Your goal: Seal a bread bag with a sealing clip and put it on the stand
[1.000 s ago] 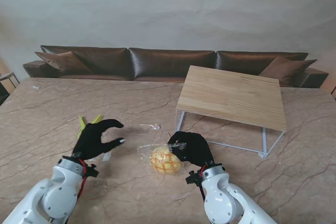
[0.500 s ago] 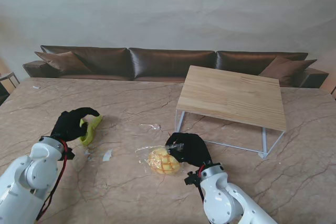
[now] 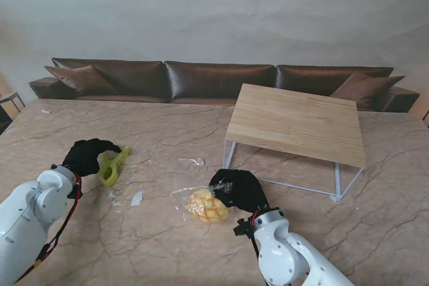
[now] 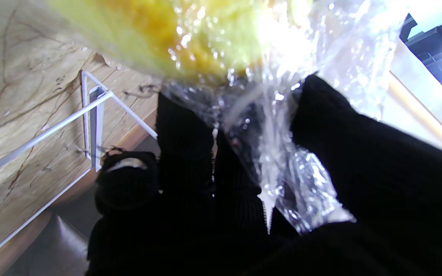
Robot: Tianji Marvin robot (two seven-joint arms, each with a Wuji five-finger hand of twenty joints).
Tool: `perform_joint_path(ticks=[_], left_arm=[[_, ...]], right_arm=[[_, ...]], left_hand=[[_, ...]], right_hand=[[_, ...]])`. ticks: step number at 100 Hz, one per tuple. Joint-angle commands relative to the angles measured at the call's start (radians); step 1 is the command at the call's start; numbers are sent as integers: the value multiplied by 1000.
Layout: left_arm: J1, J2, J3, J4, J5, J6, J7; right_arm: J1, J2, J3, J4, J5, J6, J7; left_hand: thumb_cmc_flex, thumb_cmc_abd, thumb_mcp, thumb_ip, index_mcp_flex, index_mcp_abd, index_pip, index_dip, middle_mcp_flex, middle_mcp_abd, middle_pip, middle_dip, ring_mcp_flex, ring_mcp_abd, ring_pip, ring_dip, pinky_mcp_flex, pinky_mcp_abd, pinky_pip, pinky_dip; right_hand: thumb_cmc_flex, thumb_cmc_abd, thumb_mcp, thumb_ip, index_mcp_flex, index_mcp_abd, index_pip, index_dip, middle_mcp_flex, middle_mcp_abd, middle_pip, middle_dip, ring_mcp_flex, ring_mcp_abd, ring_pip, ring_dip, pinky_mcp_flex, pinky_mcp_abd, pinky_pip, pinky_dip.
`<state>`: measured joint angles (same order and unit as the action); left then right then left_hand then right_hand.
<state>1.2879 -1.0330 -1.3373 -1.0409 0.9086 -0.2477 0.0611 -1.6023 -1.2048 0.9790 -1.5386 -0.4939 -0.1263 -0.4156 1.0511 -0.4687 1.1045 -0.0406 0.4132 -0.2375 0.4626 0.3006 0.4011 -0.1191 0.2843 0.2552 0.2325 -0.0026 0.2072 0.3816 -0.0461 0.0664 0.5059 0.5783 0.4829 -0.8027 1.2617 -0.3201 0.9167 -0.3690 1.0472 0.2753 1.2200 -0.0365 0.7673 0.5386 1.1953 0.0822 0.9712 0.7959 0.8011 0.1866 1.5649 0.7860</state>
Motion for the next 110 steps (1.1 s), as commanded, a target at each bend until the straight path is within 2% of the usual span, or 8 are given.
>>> perform_joint_path(ticks=[1, 18, 30, 48, 72, 78, 95, 110], left_arm=[[-16, 6, 12, 29, 5, -15, -8], [-63, 15, 64, 112, 10, -21, 10], [-82, 21, 92, 147, 28, -26, 29], [-88, 25, 117, 182, 40, -51, 76], [-57, 26, 133, 178, 73, -36, 132], [-42, 24, 131, 168, 78, -23, 145], [17, 26, 108, 117, 123, 1, 177], [79, 18, 76, 65, 148, 33, 232]], right_arm=[[1, -3, -5, -3, 5, -7, 13], [2, -3, -11, -12, -2, -7, 11], [5, -3, -14, -11, -2, -9, 13], [6, -5, -19, -6, 2, -9, 9], [8, -6, -24, 0, 5, -14, 6], [8, -7, -25, 2, 6, -16, 6], [10, -7, -26, 7, 5, -21, 3], [9, -7, -27, 7, 4, -21, 3]], left_hand=[[29, -11, -9, -6, -20, -37, -14, -3, -22, -38, 6, -4, -26, -25, 12, -12, -8, -3, 1, 25], [-16, -35, -76, -34, -42, 16, -3, 2, -19, -39, 12, -2, -31, -20, 34, -11, -10, -5, 10, 33], [-224, -130, -14, -55, -48, 44, 22, 13, 21, -33, 17, 1, -25, -3, 63, 11, -10, -2, -8, 22], [-380, -179, -27, -74, -40, 60, 103, 55, 112, -33, 56, 23, -3, 18, 89, 45, -12, 9, -13, 22], [-530, -268, -50, -123, -58, 71, 269, 165, 215, -66, 215, 252, 110, 78, 157, 173, -19, 38, -22, 21], [-565, -272, -54, -131, -44, 80, 311, 220, 248, -70, 263, 327, 152, 92, 184, 229, -22, 44, -17, 48], [-650, -279, -76, -135, 62, 72, 432, 357, 400, -72, 397, 479, 319, 132, 278, 367, -22, 78, 127, 119], [-695, -281, -110, -136, 140, 97, 463, 398, 501, -60, 492, 547, 467, 161, 395, 481, 0, 128, 337, 164]], right_hand=[[44, -12, 55, -2, 29, -54, 9, 25, 36, -3, 21, -4, 21, -5, 15, 9, 9, -9, 42, -3], [42, -8, 55, -4, 30, -62, 8, 26, 36, -5, 21, -5, 22, -6, 17, 8, 12, -9, 43, -3], [43, -8, 53, -4, 30, -61, 8, 27, 36, -5, 21, -5, 23, -6, 17, 6, 13, -9, 43, -4], [45, 4, 40, -3, 28, -61, 7, 28, 35, -7, 21, -6, 22, -6, 17, 5, 13, -9, 44, -5], [44, 5, 38, -2, 27, -62, 6, 28, 33, -9, 19, -8, 21, -6, 16, 3, 13, -9, 44, -6], [43, 6, 38, -2, 27, -60, 6, 28, 34, -9, 20, -8, 21, -6, 15, 2, 12, -9, 44, -6], [42, -6, 49, 0, 27, -59, 5, 25, 34, -9, 19, -11, 21, -7, 15, 1, 11, -9, 43, -6], [39, -8, 54, -3, 27, -58, 6, 24, 35, -9, 18, -12, 20, -6, 14, 0, 11, -9, 43, -7]])
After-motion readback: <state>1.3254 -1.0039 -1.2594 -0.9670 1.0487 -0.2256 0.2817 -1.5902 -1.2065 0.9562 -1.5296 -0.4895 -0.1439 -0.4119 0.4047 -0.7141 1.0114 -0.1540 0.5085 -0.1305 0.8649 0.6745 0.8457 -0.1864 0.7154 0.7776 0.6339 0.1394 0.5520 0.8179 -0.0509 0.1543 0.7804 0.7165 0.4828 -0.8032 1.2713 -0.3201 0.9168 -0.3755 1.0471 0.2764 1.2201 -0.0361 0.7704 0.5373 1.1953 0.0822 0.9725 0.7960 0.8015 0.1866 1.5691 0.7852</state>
